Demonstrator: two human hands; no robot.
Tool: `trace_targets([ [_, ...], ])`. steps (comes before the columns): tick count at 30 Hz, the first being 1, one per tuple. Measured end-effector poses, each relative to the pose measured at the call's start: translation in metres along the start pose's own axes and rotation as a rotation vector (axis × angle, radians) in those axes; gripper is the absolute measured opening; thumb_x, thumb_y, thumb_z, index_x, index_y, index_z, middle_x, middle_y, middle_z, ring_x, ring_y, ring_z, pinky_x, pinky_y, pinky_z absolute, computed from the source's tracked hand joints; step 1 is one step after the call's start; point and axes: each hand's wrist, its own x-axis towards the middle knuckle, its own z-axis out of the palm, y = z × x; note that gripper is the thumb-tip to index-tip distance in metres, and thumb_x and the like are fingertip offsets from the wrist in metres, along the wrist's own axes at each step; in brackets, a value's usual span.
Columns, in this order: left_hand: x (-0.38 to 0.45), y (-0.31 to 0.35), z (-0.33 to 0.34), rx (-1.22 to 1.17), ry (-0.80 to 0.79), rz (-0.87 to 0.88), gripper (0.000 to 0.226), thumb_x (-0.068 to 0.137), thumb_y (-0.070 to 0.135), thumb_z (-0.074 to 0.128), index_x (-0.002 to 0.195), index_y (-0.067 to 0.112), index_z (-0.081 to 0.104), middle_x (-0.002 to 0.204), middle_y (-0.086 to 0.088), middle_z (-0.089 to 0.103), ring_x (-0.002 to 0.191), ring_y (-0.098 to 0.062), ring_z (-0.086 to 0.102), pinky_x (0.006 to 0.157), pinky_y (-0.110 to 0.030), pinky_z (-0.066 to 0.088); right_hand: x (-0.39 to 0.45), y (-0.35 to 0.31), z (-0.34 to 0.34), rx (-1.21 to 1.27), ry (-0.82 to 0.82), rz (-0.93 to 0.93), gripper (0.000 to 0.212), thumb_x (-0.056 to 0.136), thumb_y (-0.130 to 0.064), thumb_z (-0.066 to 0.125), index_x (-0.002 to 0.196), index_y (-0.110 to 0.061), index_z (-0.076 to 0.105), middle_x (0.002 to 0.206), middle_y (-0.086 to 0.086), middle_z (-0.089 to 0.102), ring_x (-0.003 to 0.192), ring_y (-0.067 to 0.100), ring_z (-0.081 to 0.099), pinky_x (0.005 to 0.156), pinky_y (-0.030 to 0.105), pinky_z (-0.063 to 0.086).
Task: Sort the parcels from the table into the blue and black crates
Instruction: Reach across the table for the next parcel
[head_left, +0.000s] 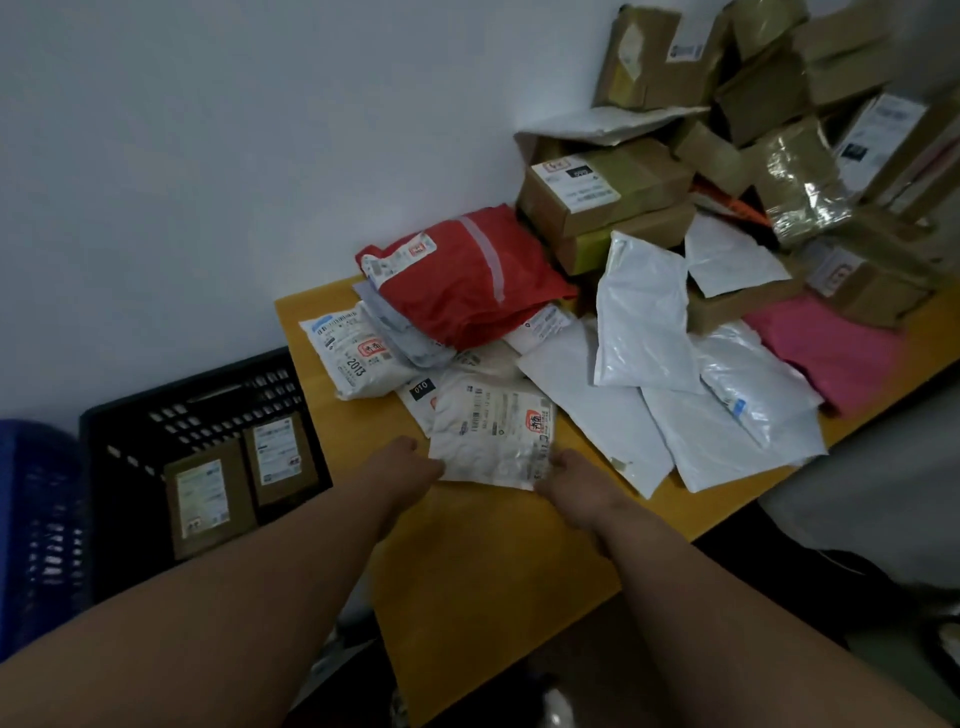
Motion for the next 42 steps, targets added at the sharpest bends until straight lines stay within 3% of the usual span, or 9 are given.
trace_targets([
  [5, 0.015, 0.012, 0.025, -0.129, 0.024, -0.088, 0.059, 0.094, 0.025, 0.058, 0.147, 0.012, 0.034, 0.139, -0.013, 0.046, 0.112, -0.027, 0.050, 0.083, -0.035, 0.044, 0.039, -0.002, -0.006, 0.142, -0.138, 0.055, 0.040, 0.089, -0.008, 0.054, 0.128, -0.019, 0.059, 0.126, 0.004, 0.063, 0.111, 0.023, 0.058, 0.101, 0.044, 0.048],
  [10, 0.018, 0.016, 0.042, -0.261, 0.088, -0.197, 0.048, 0.092, 0.031, 0.061, 0.134, 0.009, 0.052, 0.128, -0.013, 0.058, 0.111, -0.032, 0.056, 0.101, -0.047, 0.046, 0.052, 0.002, -0.013, 0.236, -0.360, 0.107, 0.021, 0.087, -0.011, 0.058, 0.092, -0.028, 0.071, 0.102, -0.009, 0.068, 0.096, 0.014, 0.060, 0.074, 0.031, 0.047],
  [14, 0.015, 0.019, 0.050, -0.518, 0.133, -0.228, 0.047, 0.091, 0.023, 0.064, 0.136, 0.016, 0.051, 0.120, -0.008, 0.062, 0.086, -0.017, 0.056, 0.079, -0.034, 0.045, 0.057, 0.005, -0.021, 0.263, -0.492, 0.122, 0.020, 0.092, -0.012, 0.055, 0.099, -0.025, 0.067, 0.090, -0.003, 0.062, 0.080, 0.012, 0.053, 0.066, 0.027, 0.040],
  [18, 0.014, 0.020, 0.062, -0.734, 0.207, -0.263, 0.049, 0.092, 0.008, 0.061, 0.135, 0.018, 0.041, 0.121, -0.014, 0.061, 0.097, -0.032, 0.063, 0.084, -0.048, 0.055, 0.056, 0.008, -0.022, 0.283, -0.609, 0.152, 0.023, 0.096, -0.011, 0.051, 0.106, -0.027, 0.064, 0.094, -0.003, 0.060, 0.078, 0.011, 0.049, 0.066, 0.028, 0.038],
  [21, 0.011, 0.019, 0.066, -0.892, 0.284, -0.261, 0.046, 0.089, -0.006, 0.057, 0.125, 0.019, 0.041, 0.116, -0.017, 0.059, 0.093, -0.038, 0.065, 0.077, -0.054, 0.057, 0.054, 0.006, -0.026, 0.217, -0.572, 0.123, 0.024, 0.093, -0.011, 0.057, 0.113, -0.025, 0.063, 0.103, 0.004, 0.062, 0.089, 0.017, 0.055, 0.068, 0.029, 0.043],
  [27, -0.008, 0.003, 0.046, -0.915, 0.301, -0.161, 0.052, 0.087, -0.008, 0.061, 0.120, 0.030, 0.047, 0.108, -0.011, 0.063, 0.083, -0.032, 0.069, 0.053, -0.035, 0.058, 0.066, -0.009, -0.036, 0.099, -0.049, -0.092, 0.038, 0.086, -0.021, 0.065, 0.121, -0.017, 0.050, 0.121, 0.007, 0.056, 0.102, 0.024, 0.056, 0.089, 0.039, 0.049],
  [32, -0.032, -0.023, 0.015, -0.923, 0.262, -0.096, 0.071, 0.082, -0.007, 0.065, 0.136, 0.033, 0.043, 0.101, -0.005, 0.073, 0.083, -0.025, 0.071, 0.046, -0.026, 0.050, 0.056, -0.030, -0.015, 0.113, -0.275, -0.095, 0.046, 0.085, -0.037, 0.069, 0.125, -0.027, 0.048, 0.132, 0.003, 0.051, 0.098, 0.016, 0.055, 0.078, 0.033, 0.047],
  [39, -0.078, -0.089, -0.029, -0.933, 0.255, -0.031, 0.046, 0.085, -0.005, 0.063, 0.120, 0.026, 0.060, 0.100, -0.004, 0.075, 0.097, -0.030, 0.070, 0.090, -0.049, 0.054, 0.019, -0.044, 0.035, 0.083, -0.462, -0.063, 0.026, 0.088, -0.026, 0.069, 0.111, -0.016, 0.064, 0.101, 0.004, 0.074, 0.080, 0.016, 0.066, 0.061, 0.025, 0.045],
  [42, -0.103, -0.128, -0.051, -1.003, 0.289, -0.008, 0.045, 0.087, -0.006, 0.058, 0.110, 0.033, 0.063, 0.091, 0.000, 0.076, 0.078, -0.022, 0.074, 0.060, -0.036, 0.058, -0.009, -0.056, 0.075, 0.094, -0.507, -0.101, 0.020, 0.090, -0.018, 0.067, 0.109, -0.013, 0.061, 0.100, 0.006, 0.074, 0.089, 0.022, 0.072, 0.070, 0.034, 0.057],
])
